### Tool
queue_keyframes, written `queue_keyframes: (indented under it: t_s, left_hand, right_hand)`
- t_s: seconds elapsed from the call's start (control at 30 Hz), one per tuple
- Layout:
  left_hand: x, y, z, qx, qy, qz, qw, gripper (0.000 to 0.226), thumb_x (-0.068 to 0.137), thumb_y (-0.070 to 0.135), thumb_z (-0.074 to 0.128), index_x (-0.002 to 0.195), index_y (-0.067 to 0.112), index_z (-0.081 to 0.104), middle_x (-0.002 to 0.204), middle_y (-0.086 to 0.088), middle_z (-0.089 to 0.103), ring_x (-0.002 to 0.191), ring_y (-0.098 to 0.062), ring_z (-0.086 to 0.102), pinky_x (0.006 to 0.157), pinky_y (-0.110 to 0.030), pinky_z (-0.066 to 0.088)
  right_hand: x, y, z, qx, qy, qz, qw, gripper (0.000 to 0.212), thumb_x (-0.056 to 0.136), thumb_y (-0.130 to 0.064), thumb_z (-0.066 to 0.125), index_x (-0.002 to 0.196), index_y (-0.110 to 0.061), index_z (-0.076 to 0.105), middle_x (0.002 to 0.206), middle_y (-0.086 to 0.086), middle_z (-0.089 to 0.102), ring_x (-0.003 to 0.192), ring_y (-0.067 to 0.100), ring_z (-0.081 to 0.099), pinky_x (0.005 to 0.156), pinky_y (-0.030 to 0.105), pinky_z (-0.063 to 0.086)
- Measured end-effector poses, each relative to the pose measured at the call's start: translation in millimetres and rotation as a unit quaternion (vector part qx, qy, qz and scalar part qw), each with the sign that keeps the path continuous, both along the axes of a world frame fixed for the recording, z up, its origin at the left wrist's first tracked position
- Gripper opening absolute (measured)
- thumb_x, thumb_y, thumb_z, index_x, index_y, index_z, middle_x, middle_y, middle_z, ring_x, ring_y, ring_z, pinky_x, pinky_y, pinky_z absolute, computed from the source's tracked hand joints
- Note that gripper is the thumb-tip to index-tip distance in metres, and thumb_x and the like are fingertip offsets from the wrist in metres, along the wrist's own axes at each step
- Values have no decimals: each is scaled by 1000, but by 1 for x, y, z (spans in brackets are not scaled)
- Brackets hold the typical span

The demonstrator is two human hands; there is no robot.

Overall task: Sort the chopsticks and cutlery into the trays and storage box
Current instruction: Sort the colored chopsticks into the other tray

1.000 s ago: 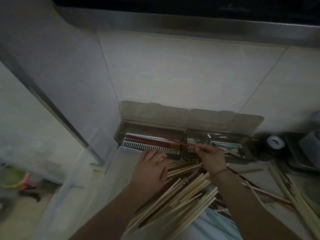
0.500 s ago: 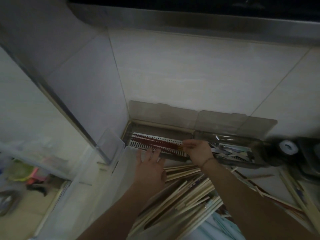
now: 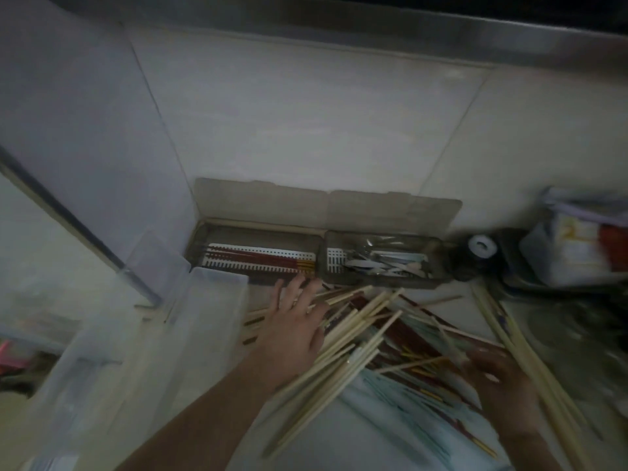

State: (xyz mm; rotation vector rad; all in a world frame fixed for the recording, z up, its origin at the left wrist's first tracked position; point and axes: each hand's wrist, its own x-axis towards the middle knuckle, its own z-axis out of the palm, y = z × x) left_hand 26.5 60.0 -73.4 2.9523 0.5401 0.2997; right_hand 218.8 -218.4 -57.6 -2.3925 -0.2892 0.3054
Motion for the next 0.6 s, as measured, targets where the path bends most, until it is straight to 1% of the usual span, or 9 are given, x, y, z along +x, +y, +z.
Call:
queue_keyframes:
  t_s: [0.03,0.1,0.2,0.23,0.27,0.37,0.5,0.57,0.6]
  left_hand:
    - [4,-10,-3,-15,-3,-28,1000,39,83,34,55,120,25,62,144,-4,43,138,-33,30,112,-61,24]
    - [11,-28,-9,-27,-11,-95,995,40,82,33,56,121,25,61,142,-4,46,136,-33,34,108,-59,31]
    - [19,-56,-13,-30,-28,-191,981,36,88,32,54,122,23,59,140,-4,48,131,-30,39,111,-54,32]
    - [20,-66,-12,-37,-26,-220,974,35,91,31,51,125,23,57,141,-2,47,132,-28,37,113,-53,30]
    - [21,-76,-13,-40,-14,-248,968,35,94,32,48,128,25,54,142,1,45,134,-26,35,114,-52,28]
    - [22,-100,-17,-8,33,-314,949,37,98,35,42,133,28,50,145,5,45,136,-23,33,114,-51,22]
    - [17,-115,-30,2,83,-289,954,47,96,42,41,141,26,41,149,5,42,142,-24,28,115,-53,5]
    - [14,-118,-35,18,99,-265,959,51,93,46,44,139,24,43,146,4,45,141,-25,32,115,-55,5]
    - [14,-120,-36,23,106,-254,961,53,92,47,45,139,23,44,145,3,46,140,-26,34,114,-56,6]
  right_hand:
    - [-4,-17,-6,-24,-9,-2,1000,37,75,-6,78,72,-39,62,75,-5,67,73,11,64,64,-3,37]
    - [-16,-40,-10,-49,-32,0,998,44,72,-2,79,71,-43,61,69,-6,66,65,10,63,62,5,40]
    - [-40,-54,-10,-94,-89,29,991,29,64,-3,84,68,-29,70,57,-8,56,54,16,62,53,17,35]
    - [-45,-57,-12,-104,-100,40,989,28,63,-5,85,69,-28,71,59,-7,57,54,17,63,50,17,35]
    - [-50,-60,-16,-117,-100,50,987,29,62,-7,85,72,-31,71,66,-4,62,57,21,64,50,24,41]
    - [-53,-73,-31,-171,-96,74,978,35,60,-8,83,80,-36,74,87,0,68,76,33,62,61,35,51]
    - [-50,-84,-34,-239,-86,32,967,25,76,-31,75,99,-38,72,108,-7,64,101,24,52,76,30,48]
    - [-51,-88,-35,-269,-88,71,956,18,78,-38,72,96,-39,71,106,-7,62,100,22,52,73,30,48]
    - [-52,-91,-39,-266,-106,82,955,16,72,-35,77,88,-36,72,98,-4,63,93,26,55,66,32,50]
